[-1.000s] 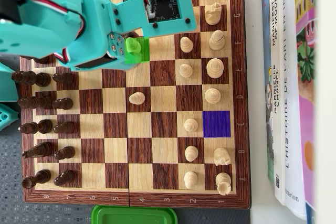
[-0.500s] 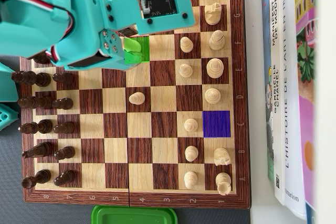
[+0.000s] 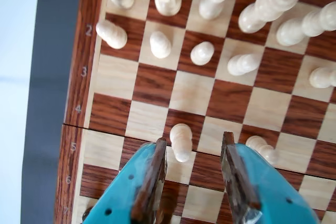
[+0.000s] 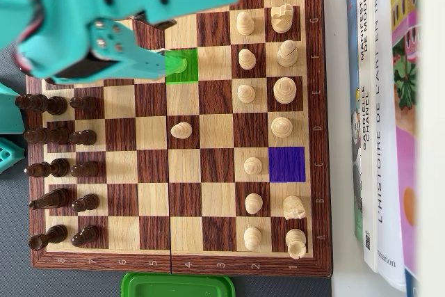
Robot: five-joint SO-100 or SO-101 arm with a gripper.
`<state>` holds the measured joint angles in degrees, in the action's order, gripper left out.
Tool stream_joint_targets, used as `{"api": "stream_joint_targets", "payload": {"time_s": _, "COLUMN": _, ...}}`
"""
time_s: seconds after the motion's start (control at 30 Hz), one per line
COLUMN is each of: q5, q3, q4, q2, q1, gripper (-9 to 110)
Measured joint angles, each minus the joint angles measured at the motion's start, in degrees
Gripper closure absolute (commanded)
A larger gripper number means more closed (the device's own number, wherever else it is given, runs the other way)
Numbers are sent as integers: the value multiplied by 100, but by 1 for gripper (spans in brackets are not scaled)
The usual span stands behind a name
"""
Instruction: Play chess
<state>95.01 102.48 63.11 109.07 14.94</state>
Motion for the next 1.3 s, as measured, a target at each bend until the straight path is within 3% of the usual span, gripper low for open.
{"api": "stream_joint_targets", "payload": {"time_s": 0.3, "q5": -290, "q3": 114, "q4": -26, "q2": 1485, "q1": -940, "gripper": 86}}
{"api": "stream_joint_targets", "payload": {"time_s": 0.43, "q5": -325, "q3": 712, "q4": -624, "q2": 2145, "q1": -1222, "gripper": 85}}
{"api": "stream_joint_targets", "payload": {"time_s": 1.3, "q5": -325, "q3": 6609, "q4": -8947, "q2": 6636, "q1": -1301, "gripper": 85}}
